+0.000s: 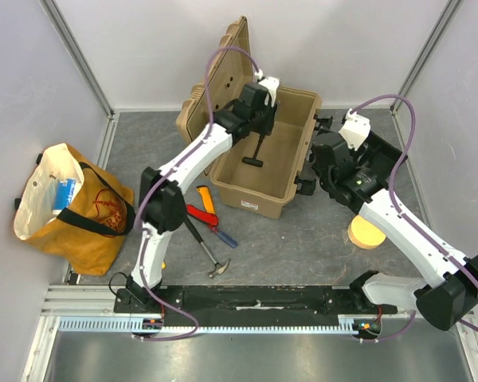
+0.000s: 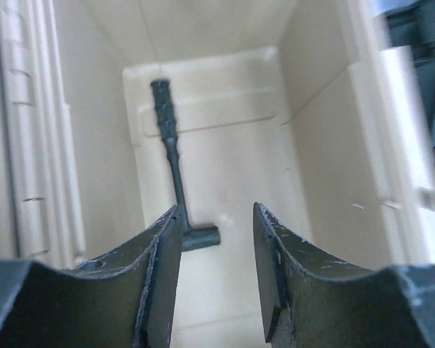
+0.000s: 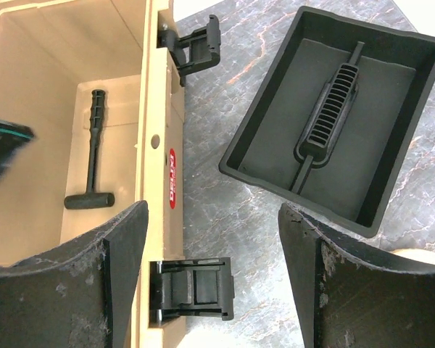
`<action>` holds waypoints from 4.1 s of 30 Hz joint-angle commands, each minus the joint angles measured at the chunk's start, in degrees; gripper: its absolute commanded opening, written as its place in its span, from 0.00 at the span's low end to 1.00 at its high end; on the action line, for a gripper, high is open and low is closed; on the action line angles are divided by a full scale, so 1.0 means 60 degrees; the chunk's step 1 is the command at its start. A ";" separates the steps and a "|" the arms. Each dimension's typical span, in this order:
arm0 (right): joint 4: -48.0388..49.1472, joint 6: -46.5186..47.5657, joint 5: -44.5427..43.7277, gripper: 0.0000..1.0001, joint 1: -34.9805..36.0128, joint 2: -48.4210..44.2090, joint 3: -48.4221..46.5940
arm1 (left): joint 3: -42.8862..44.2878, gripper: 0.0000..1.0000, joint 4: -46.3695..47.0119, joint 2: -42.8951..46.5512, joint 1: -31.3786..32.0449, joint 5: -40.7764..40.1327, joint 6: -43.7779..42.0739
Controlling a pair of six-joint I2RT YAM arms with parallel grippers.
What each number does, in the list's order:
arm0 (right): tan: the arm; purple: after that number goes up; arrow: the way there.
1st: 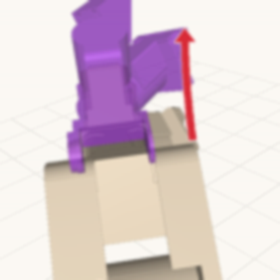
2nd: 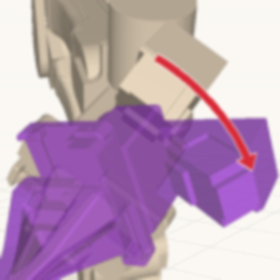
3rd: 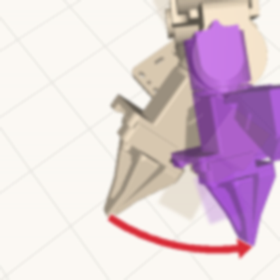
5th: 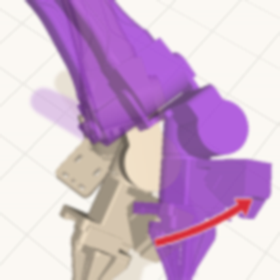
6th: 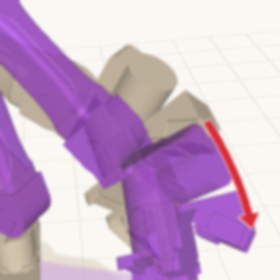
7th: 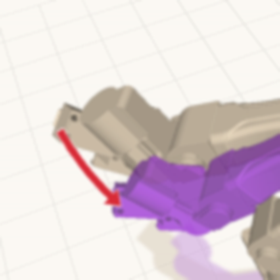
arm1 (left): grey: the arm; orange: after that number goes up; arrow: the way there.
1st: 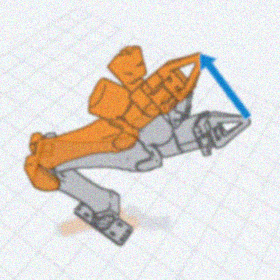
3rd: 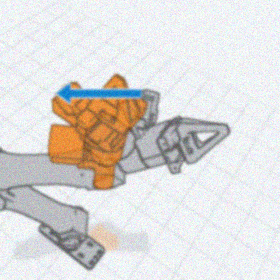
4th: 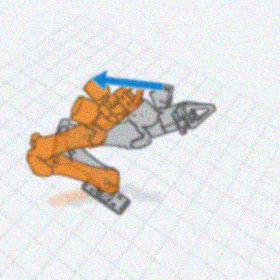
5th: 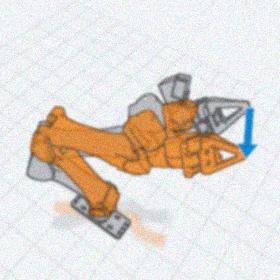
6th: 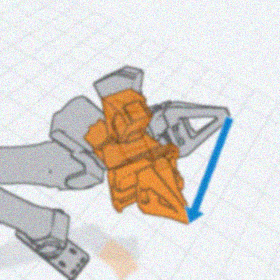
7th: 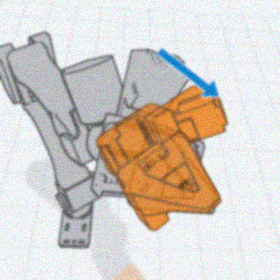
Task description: Pack the tool kit
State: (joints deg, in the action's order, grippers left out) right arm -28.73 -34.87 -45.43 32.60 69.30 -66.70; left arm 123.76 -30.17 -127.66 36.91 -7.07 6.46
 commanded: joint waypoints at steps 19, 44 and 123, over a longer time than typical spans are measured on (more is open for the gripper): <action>0.2794 0.4610 0.6227 0.77 0.3821 0.1824 -0.1572 | -0.3077 0.54 -0.1666 0.8587 0.0104 -0.0840 0.0125; 0.4555 0.4349 0.4584 0.71 0.6872 0.7227 -0.1129 | -0.4719 0.60 -0.1270 1.0919 0.0104 -0.1576 0.0666; 0.6255 0.3851 -0.0297 0.00 0.1673 0.4165 -0.2037 | -0.4793 0.63 0.0151 1.0188 0.0089 -0.2205 0.1472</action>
State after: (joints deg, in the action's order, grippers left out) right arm 10.50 -6.92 -52.07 45.87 89.21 -74.22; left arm 93.34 -32.36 -65.12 37.36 -20.75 13.23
